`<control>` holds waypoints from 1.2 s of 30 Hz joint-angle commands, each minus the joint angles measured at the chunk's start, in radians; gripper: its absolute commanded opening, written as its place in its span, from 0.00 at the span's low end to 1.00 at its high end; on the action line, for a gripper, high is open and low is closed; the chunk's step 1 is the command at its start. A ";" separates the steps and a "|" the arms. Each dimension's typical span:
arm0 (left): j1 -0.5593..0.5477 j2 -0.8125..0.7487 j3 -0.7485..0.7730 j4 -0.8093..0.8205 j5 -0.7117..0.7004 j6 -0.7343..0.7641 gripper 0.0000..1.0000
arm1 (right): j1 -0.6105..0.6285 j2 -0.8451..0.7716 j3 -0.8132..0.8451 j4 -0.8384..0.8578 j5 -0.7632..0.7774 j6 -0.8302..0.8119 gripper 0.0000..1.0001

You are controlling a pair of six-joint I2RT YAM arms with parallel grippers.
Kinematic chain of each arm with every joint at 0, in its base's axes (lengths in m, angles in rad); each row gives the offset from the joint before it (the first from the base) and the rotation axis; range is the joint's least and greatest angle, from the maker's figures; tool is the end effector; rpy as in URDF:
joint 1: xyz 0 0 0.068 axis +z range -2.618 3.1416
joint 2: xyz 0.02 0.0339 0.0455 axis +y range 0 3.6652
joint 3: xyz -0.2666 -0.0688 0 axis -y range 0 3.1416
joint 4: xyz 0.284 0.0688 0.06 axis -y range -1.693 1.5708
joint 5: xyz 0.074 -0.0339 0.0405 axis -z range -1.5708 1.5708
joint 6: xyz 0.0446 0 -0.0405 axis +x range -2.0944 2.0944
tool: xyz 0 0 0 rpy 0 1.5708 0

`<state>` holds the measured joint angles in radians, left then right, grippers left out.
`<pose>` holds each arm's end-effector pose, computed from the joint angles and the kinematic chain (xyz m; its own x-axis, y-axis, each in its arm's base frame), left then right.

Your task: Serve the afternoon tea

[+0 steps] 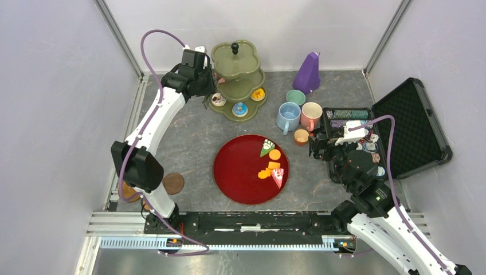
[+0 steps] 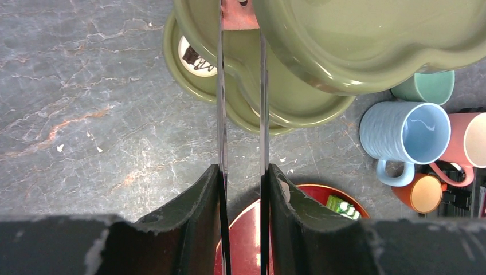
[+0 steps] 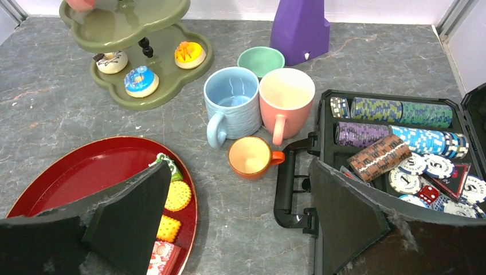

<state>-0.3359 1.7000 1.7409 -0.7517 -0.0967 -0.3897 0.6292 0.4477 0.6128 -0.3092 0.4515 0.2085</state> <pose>0.4030 -0.1361 0.3722 -0.6682 -0.1672 -0.7249 0.0056 0.9733 -0.2296 0.1432 0.0801 0.3184 -0.1509 0.1205 -0.9812 -0.1525 0.9778 0.1435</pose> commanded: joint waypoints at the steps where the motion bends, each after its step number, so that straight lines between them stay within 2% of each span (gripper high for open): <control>1: 0.003 0.029 0.063 0.056 0.020 -0.008 0.40 | 0.003 -0.004 0.025 0.017 0.019 0.003 0.98; 4: 0.003 0.046 0.078 0.048 0.013 -0.003 0.40 | 0.003 -0.005 0.025 0.015 0.022 0.002 0.98; 13: 0.003 0.016 0.066 0.031 -0.015 0.015 0.54 | 0.003 -0.005 0.016 0.019 0.024 0.005 0.98; 22: 0.004 -0.082 0.008 0.031 -0.035 0.023 0.54 | 0.003 0.014 0.013 0.031 0.014 0.005 0.98; 27: 0.003 -0.149 -0.032 -0.021 -0.074 0.047 0.53 | 0.003 0.016 0.008 0.042 0.009 0.006 0.98; 32: 0.003 -0.254 -0.127 -0.064 -0.122 0.073 0.52 | 0.003 0.023 0.005 0.050 0.001 0.004 0.98; 36: 0.003 -0.371 -0.233 -0.088 -0.085 0.075 0.53 | 0.003 0.028 0.004 0.053 -0.004 0.004 0.98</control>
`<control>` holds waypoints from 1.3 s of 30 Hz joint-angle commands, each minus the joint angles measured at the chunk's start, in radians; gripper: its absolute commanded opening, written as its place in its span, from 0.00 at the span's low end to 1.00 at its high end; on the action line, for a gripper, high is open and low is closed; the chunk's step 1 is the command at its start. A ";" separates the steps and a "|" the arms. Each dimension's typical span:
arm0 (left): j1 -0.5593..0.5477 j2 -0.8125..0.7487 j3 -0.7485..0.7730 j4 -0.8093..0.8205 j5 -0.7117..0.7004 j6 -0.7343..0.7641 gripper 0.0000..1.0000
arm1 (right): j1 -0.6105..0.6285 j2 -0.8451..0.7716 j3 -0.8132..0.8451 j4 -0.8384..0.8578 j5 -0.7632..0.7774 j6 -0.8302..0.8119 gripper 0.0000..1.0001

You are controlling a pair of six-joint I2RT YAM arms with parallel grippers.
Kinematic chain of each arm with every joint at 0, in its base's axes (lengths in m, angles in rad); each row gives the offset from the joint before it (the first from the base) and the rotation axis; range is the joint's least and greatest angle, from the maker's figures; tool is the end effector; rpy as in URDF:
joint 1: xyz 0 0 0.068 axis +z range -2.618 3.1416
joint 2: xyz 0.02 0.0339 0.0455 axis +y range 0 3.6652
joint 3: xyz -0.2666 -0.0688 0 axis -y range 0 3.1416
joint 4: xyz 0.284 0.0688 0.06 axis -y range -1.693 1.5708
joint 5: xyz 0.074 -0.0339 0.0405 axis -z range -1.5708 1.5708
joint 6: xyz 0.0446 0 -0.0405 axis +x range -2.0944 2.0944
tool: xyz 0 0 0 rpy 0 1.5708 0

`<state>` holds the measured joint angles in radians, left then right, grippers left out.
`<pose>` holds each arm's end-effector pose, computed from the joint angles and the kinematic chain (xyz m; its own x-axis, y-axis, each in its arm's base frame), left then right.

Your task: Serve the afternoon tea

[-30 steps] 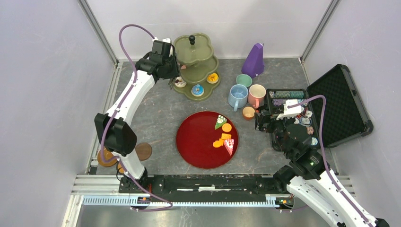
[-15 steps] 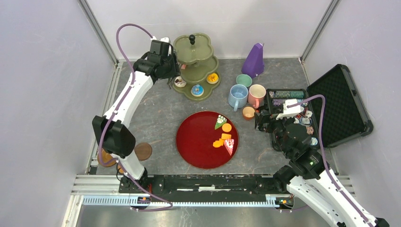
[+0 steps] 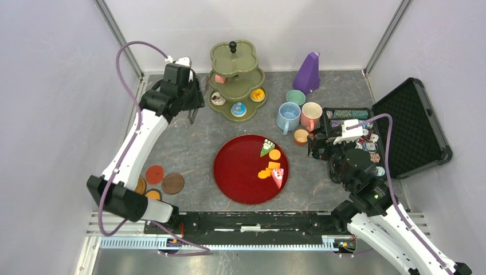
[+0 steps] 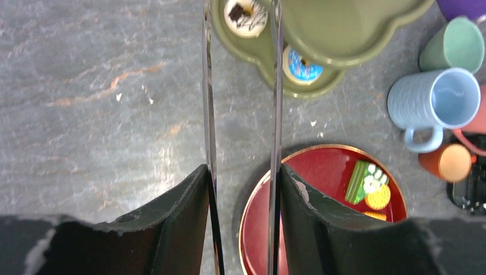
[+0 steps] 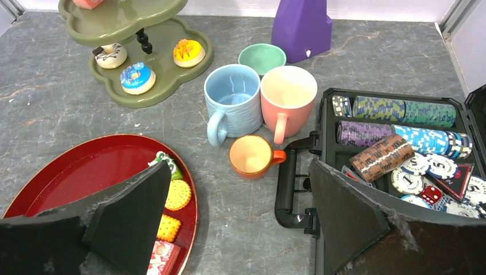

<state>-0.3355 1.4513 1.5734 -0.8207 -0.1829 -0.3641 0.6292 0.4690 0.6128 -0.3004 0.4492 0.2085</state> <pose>0.3360 -0.1086 0.3965 -0.6359 -0.1491 -0.7572 -0.0366 0.9859 -0.1634 0.1468 0.0829 0.3163 -0.1613 0.1132 -0.9804 -0.1533 0.9785 0.1382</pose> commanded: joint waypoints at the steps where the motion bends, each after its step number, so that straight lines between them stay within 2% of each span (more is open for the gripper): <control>1: 0.003 -0.152 -0.090 -0.019 0.031 0.046 0.53 | 0.003 0.006 0.001 0.046 -0.003 0.004 0.98; 6: -0.003 -0.257 -0.225 0.008 0.248 0.002 0.53 | 0.002 0.022 -0.010 0.071 -0.024 0.008 0.98; 9: -0.050 -0.279 -0.289 0.031 0.280 -0.047 0.53 | 0.003 0.038 -0.012 0.082 -0.038 0.014 0.98; 17: -0.446 -0.189 -0.308 0.096 0.106 -0.117 0.56 | 0.003 0.055 -0.008 0.086 -0.043 0.021 0.98; 23: -0.596 -0.051 -0.268 0.103 0.016 -0.055 0.58 | 0.003 0.040 -0.012 0.079 -0.034 0.026 0.98; 29: -0.607 0.046 -0.234 0.062 0.032 0.003 0.60 | 0.003 0.029 -0.007 0.057 -0.020 0.013 0.98; 39: -0.615 0.104 -0.230 0.069 0.028 0.017 0.58 | 0.003 0.032 -0.017 0.067 -0.023 0.013 0.98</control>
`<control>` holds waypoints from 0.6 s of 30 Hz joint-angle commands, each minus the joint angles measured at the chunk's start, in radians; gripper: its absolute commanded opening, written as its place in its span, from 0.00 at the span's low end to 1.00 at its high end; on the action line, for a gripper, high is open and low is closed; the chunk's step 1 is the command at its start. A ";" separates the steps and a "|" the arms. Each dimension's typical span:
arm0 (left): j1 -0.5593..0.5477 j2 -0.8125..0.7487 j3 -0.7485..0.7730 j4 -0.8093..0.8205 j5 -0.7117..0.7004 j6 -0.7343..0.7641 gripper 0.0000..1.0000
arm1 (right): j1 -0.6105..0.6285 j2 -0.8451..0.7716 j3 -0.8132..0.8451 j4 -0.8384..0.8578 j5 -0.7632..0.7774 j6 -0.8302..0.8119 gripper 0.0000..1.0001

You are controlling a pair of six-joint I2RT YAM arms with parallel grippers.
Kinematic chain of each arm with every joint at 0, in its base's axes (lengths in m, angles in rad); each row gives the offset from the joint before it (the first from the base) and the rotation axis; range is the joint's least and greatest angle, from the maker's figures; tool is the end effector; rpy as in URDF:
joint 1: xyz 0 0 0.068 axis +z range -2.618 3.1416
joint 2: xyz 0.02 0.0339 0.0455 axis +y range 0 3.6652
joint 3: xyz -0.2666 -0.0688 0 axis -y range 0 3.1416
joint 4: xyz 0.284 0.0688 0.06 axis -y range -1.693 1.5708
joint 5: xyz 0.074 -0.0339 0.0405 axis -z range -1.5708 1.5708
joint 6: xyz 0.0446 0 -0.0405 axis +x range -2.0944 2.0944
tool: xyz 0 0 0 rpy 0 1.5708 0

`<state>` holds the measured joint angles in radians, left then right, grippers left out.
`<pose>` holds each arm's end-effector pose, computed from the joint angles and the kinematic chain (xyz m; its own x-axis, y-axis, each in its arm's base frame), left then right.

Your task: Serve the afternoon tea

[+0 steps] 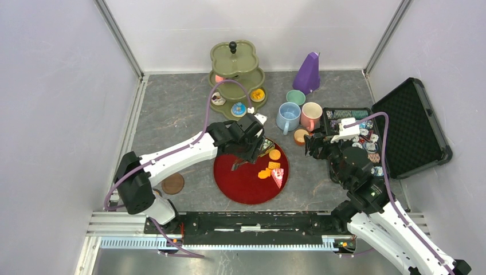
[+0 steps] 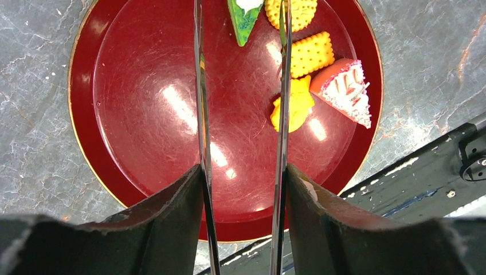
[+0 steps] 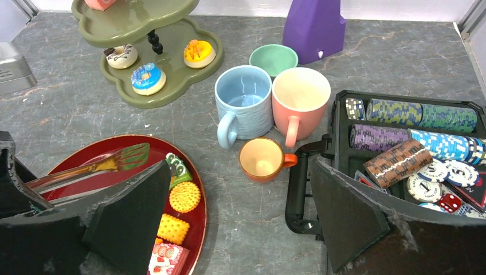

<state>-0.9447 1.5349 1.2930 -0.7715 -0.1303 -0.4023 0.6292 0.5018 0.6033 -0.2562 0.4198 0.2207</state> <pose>0.2175 -0.2908 0.2698 -0.7564 0.3835 -0.5299 0.5075 0.8551 -0.1057 0.1531 0.0889 0.3125 -0.1679 0.1250 -0.9778 -0.1794 0.9715 0.1550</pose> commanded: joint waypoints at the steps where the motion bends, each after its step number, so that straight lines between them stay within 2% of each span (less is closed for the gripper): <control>1: -0.006 0.029 0.054 0.021 -0.025 0.057 0.58 | 0.002 -0.001 -0.007 0.023 0.004 0.001 0.98; 8: -0.012 0.075 0.067 0.034 -0.020 0.068 0.57 | 0.003 -0.014 -0.008 0.014 0.021 -0.004 0.98; 18: -0.015 0.074 0.071 0.020 -0.067 0.076 0.43 | 0.003 -0.010 -0.012 0.015 0.021 0.001 0.98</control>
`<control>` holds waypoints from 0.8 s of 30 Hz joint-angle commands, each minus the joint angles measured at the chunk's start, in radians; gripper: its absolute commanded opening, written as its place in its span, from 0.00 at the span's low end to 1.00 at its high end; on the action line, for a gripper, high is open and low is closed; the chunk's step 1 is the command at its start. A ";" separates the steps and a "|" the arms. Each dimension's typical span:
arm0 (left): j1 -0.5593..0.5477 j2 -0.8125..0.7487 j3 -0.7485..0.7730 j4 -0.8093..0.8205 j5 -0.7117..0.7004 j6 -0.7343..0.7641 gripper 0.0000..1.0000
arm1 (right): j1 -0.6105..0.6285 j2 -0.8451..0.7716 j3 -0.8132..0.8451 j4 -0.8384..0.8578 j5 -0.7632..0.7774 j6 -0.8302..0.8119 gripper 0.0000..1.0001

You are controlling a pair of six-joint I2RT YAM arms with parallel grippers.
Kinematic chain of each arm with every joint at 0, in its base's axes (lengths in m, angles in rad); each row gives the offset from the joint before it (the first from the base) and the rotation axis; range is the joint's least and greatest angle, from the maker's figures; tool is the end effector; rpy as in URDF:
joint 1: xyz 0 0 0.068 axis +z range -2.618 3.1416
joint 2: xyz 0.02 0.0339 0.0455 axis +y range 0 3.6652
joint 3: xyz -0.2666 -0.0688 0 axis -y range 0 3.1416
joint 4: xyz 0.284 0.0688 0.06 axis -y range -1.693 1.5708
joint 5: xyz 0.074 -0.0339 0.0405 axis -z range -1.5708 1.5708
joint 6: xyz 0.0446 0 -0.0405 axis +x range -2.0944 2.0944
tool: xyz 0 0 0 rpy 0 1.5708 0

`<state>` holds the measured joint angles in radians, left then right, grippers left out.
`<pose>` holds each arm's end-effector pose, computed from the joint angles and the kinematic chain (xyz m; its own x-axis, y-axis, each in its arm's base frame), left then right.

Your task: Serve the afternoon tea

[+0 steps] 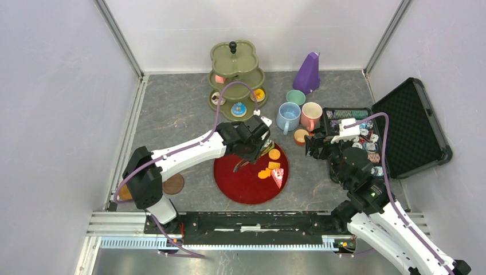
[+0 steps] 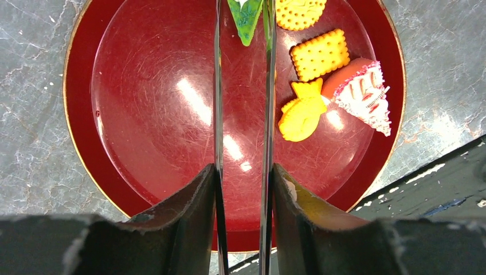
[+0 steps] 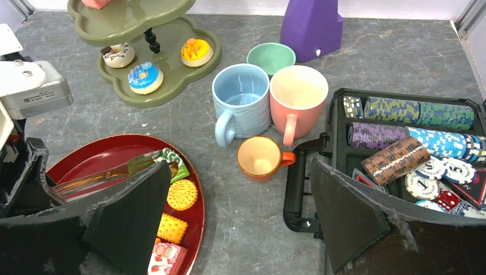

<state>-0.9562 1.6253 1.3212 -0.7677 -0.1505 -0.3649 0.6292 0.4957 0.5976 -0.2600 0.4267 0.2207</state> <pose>0.2246 -0.3066 0.2482 -0.7465 0.4458 -0.4940 0.5353 0.8433 -0.0478 0.1524 0.0881 0.3108 -0.1691 0.1234 -0.9778 -0.1724 0.9731 0.1526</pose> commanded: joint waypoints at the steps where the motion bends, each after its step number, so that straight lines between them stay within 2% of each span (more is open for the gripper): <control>1: -0.004 -0.018 0.044 0.008 -0.049 0.038 0.42 | 0.003 -0.003 -0.006 0.019 0.012 0.001 0.98; 12: -0.003 -0.173 0.081 -0.118 -0.133 0.035 0.40 | 0.003 0.001 -0.005 0.026 0.003 0.003 0.98; 16: 0.004 -0.207 0.140 -0.183 -0.226 0.056 0.40 | 0.002 0.002 -0.008 0.031 -0.002 0.009 0.98; 24: 0.117 -0.175 0.291 -0.202 -0.319 0.123 0.44 | 0.003 0.001 -0.006 0.035 -0.009 0.007 0.98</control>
<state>-0.9031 1.4380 1.5131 -0.9657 -0.3878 -0.3187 0.6292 0.4973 0.5907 -0.2558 0.4229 0.2214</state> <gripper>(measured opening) 0.436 0.980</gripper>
